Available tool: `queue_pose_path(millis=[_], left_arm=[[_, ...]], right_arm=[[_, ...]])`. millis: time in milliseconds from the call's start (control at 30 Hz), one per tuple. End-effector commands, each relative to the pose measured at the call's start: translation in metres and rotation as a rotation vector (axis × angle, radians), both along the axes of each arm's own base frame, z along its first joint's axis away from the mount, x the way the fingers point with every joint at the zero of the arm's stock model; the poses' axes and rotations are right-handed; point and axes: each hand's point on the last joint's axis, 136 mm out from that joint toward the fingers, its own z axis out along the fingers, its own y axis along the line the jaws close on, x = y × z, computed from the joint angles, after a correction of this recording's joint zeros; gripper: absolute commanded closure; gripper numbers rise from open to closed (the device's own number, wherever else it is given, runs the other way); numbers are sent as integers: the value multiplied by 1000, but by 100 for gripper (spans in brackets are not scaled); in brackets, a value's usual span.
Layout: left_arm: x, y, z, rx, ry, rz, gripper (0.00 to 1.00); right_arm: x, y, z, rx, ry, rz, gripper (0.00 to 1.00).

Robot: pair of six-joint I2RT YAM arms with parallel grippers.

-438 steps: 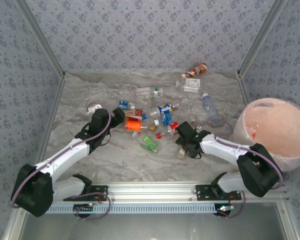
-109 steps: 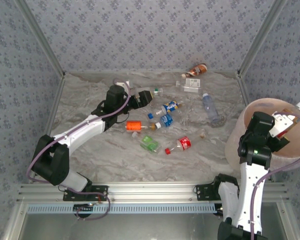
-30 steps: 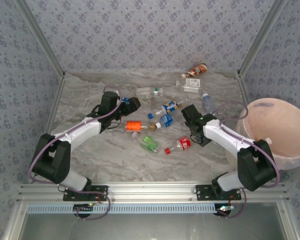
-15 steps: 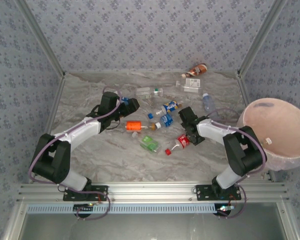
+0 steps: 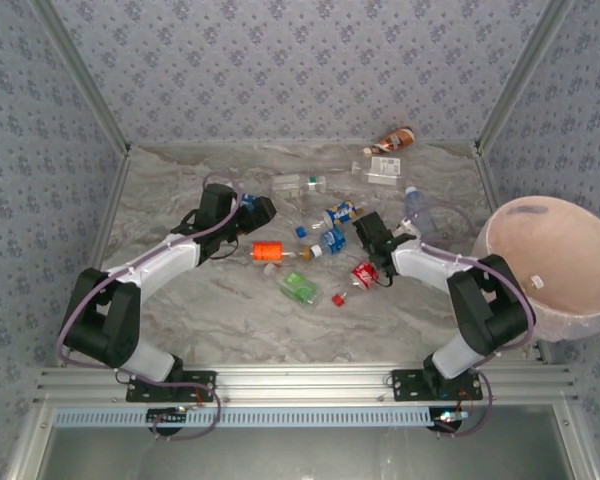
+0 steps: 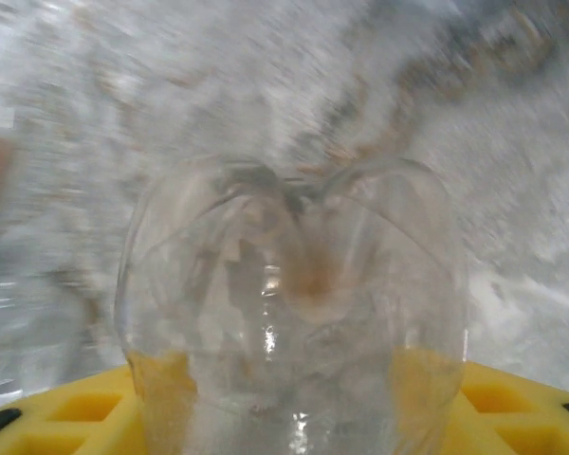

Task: Put the plastic bottles in the bin

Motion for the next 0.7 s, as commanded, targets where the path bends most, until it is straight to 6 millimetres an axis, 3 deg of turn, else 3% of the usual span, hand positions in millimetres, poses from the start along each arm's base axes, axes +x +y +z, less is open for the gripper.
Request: queue_pose_path(millis=[0, 167, 267, 400, 667], left_arm=[[6, 0, 16, -6, -37, 1, 2], [7, -1, 13, -12, -28, -2, 2], [5, 0, 14, -15, -28, -3, 2], [5, 2, 15, -9, -35, 7, 2], [2, 1, 16, -42, -28, 14, 2]], right_arm=[[18, -1, 43, -110, -171, 84, 46], [19, 2, 76, -110, -294, 154, 51], [21, 13, 105, -121, -432, 284, 53], [13, 13, 137, -132, -574, 353, 59], [10, 28, 210, -211, -679, 551, 63]])
